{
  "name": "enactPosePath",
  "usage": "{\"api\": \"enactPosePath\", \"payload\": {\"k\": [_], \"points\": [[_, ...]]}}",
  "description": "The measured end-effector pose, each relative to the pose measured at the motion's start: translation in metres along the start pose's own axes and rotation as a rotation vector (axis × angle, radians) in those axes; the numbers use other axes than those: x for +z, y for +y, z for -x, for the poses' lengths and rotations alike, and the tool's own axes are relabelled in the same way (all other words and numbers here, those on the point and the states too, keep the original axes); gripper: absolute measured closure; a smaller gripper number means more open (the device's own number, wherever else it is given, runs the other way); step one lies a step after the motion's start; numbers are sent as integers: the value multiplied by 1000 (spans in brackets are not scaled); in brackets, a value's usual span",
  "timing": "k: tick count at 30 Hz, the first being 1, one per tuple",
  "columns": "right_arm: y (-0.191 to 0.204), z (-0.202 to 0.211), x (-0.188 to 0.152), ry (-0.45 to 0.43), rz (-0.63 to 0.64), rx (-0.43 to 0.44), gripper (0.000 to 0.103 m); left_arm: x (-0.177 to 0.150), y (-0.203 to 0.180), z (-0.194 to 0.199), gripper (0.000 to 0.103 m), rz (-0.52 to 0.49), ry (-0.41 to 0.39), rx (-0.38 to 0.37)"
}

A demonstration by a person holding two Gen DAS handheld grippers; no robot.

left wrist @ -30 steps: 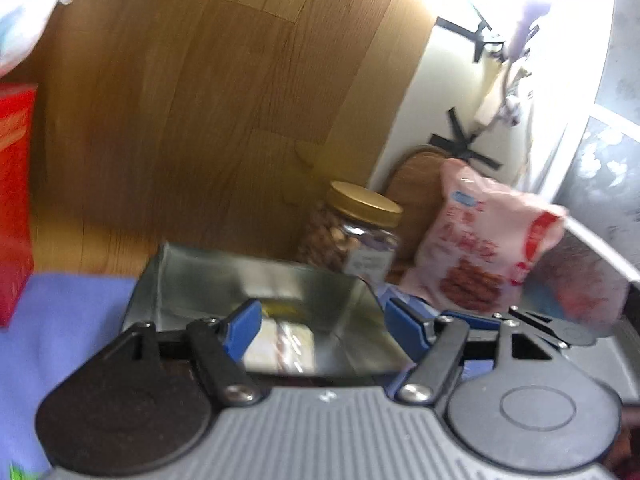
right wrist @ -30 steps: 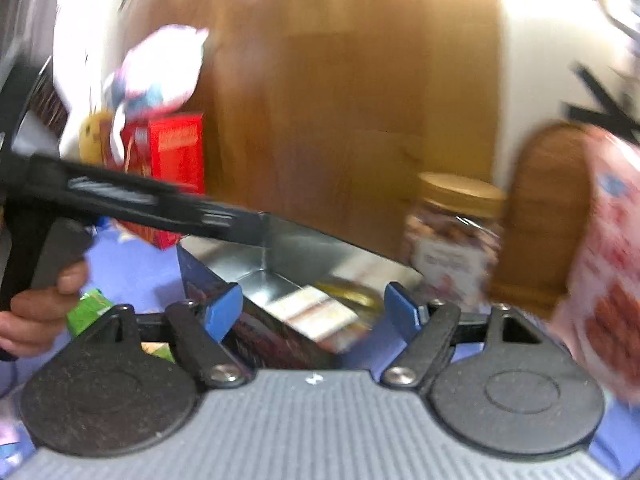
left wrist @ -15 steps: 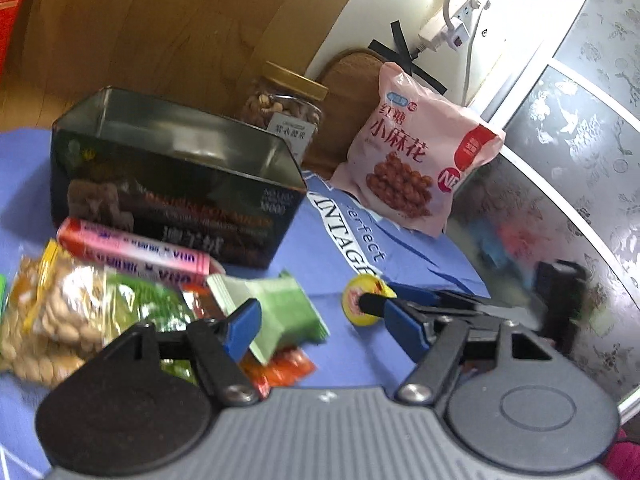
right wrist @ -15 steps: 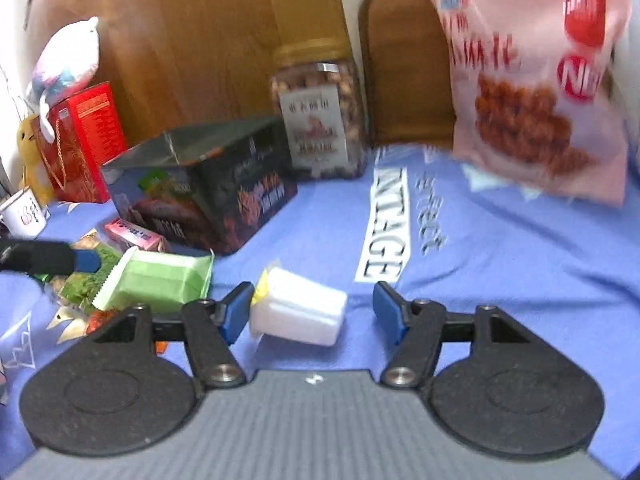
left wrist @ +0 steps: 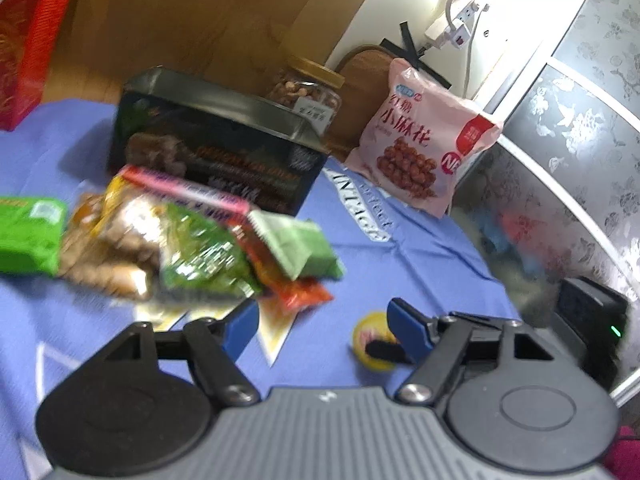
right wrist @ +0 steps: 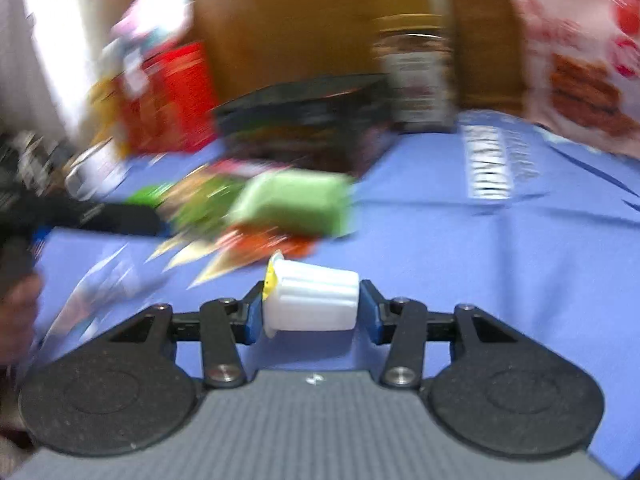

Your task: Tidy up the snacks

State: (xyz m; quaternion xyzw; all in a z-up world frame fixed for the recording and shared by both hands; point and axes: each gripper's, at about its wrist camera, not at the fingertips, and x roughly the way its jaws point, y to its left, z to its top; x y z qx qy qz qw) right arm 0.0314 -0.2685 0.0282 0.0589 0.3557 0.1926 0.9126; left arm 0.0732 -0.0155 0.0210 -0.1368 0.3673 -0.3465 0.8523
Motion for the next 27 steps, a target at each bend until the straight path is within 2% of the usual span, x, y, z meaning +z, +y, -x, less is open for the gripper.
{"api": "enactPosePath", "payload": {"k": [5,10,15,18,20,23,27], "points": [[65,-16,-5,16,144,98,52,-15,13,25,30,4,-20,39],[117,-39,3,-21,292,121,54,-22,31,59,30,40,-73,84],[136,-53,1,-45,365,92,51,-31,44,81,30,78,-114,102],[125,-46,-2,-63,347,96,39,-36,47,87,28,87,-123,97],[119,-37,-5,-90,323,91,26,-38,48,88,25,93,-128,93],[112,-24,-12,-138,285,79,16,-41,48,87,25,98,-130,90],[98,-15,-20,-202,237,45,9,-43,50,83,25,109,-123,95]]}}
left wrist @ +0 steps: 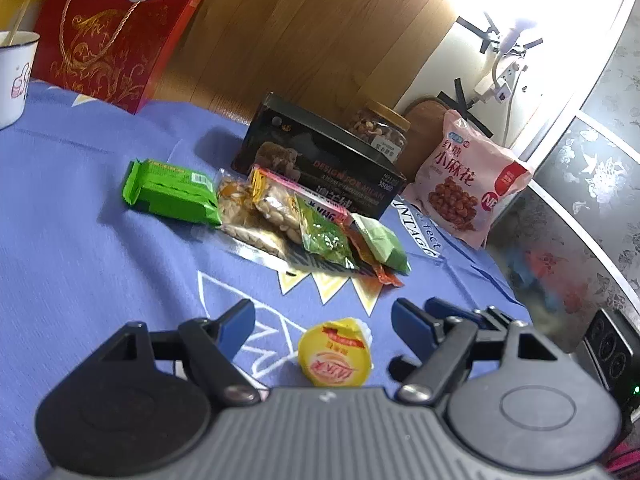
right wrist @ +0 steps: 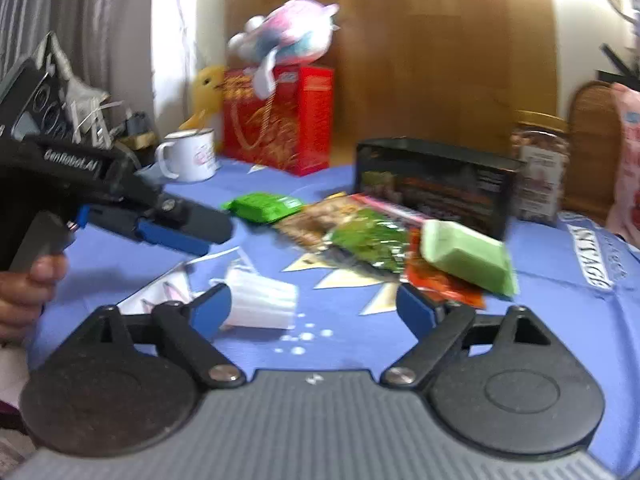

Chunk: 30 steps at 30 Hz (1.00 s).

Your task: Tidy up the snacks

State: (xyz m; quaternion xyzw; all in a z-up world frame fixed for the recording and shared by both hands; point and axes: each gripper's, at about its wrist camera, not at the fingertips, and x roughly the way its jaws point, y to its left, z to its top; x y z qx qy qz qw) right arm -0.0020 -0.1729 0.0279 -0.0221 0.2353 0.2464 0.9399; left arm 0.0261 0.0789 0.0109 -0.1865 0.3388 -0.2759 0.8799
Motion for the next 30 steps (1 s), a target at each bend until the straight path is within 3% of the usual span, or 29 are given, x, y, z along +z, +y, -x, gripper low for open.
{"api": "enactPosePath", "payload": {"k": [3,10,24,30], "points": [[-8,1,-5,-2,-48,-21,7,-2,1,-3,25,10,11,8],[-21,-3,-5,26,-125,32,7,-6,-1,-6,24,18,19,16],[-21,-3,-6,52,-136,70,8,-5,3,-10,24,45,32,2],[-26,-5,-6,67,-153,83,15,-4,4,-14,24,55,39,-3]]}}
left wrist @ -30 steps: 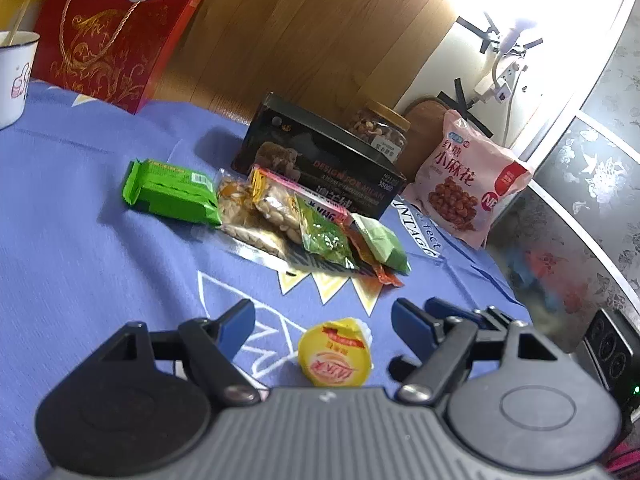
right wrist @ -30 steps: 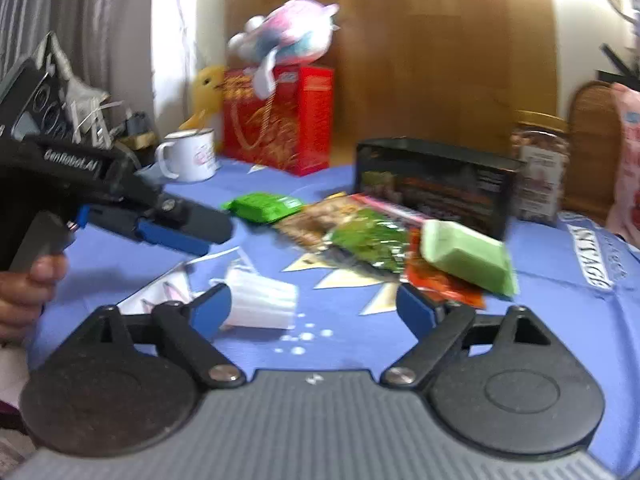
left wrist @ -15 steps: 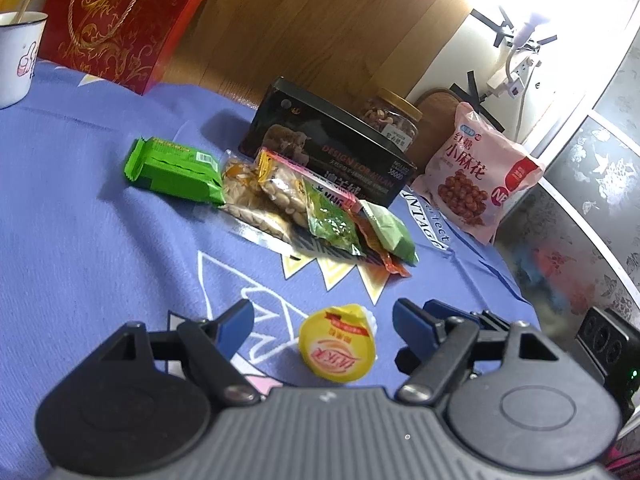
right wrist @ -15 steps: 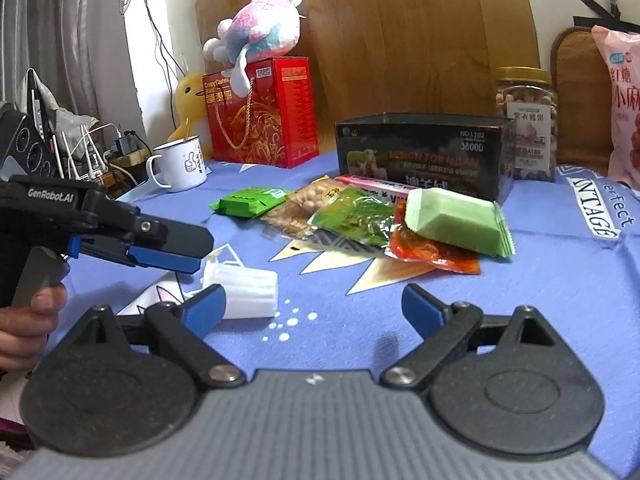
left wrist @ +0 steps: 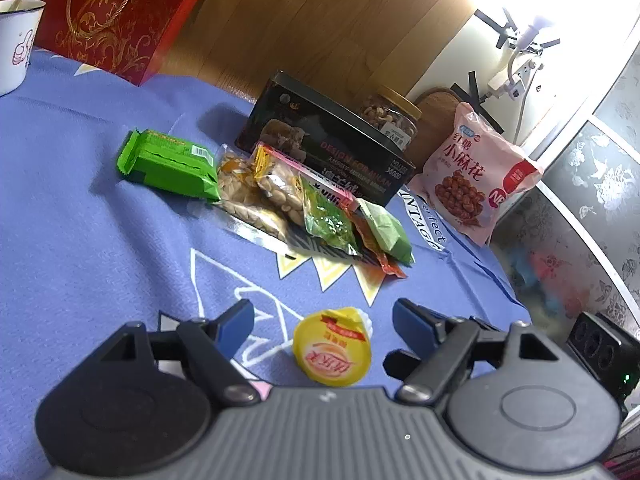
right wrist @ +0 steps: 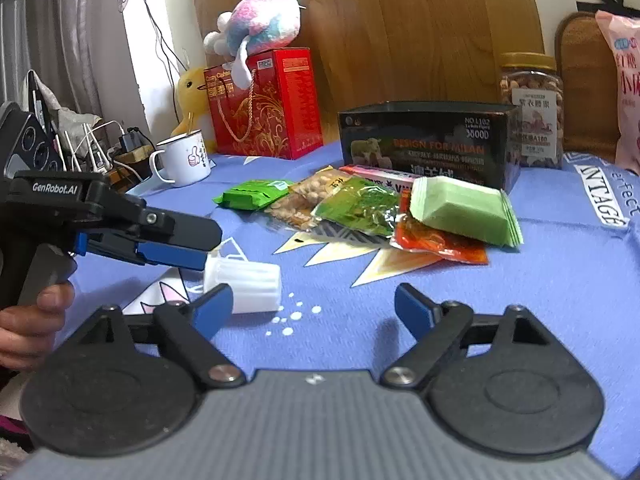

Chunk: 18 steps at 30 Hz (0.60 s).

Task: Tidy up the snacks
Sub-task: 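Hold the jelly cup in the left tool and carry it toward the tin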

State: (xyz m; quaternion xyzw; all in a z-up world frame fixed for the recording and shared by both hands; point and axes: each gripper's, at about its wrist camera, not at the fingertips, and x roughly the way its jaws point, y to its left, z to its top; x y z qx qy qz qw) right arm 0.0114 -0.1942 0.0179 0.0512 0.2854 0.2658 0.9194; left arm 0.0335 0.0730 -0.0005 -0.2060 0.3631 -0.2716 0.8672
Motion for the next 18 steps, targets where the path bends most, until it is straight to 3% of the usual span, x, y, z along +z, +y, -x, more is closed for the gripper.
{"api": "enactPosePath", "payload": {"k": [18], "points": [[-1,0,0,10,-13,15,29,-1,-6,-2,24,-23,17,-35]]}}
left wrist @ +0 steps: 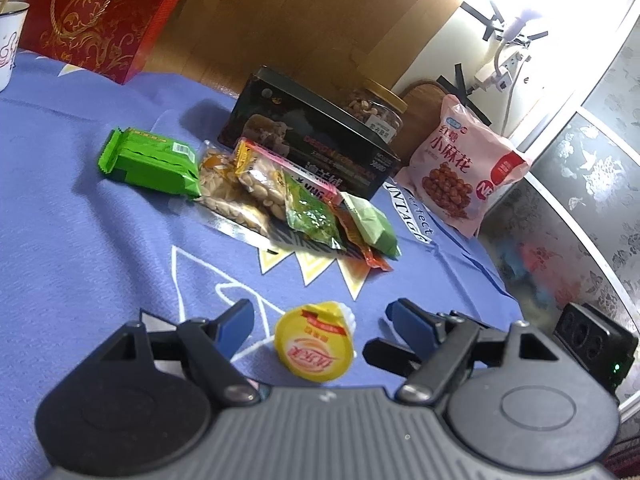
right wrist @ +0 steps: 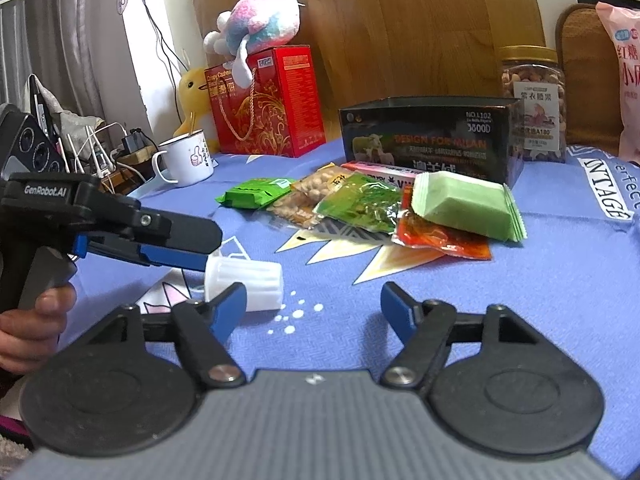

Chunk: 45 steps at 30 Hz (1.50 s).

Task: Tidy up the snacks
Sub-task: 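Hold the jelly cup in the left tool and carry it toward the tin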

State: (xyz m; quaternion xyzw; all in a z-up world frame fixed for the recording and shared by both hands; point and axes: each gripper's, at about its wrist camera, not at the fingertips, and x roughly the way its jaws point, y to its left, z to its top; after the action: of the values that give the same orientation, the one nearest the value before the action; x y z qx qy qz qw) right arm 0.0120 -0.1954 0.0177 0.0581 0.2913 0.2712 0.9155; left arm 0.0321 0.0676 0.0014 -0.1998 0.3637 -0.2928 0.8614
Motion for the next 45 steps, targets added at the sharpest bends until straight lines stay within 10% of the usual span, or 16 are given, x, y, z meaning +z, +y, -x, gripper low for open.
{"api": "enactPosePath", "payload": {"k": [45], "points": [[22,-20,7,138,192,19,40,0,1,6,28,-4,33,-98]]}}
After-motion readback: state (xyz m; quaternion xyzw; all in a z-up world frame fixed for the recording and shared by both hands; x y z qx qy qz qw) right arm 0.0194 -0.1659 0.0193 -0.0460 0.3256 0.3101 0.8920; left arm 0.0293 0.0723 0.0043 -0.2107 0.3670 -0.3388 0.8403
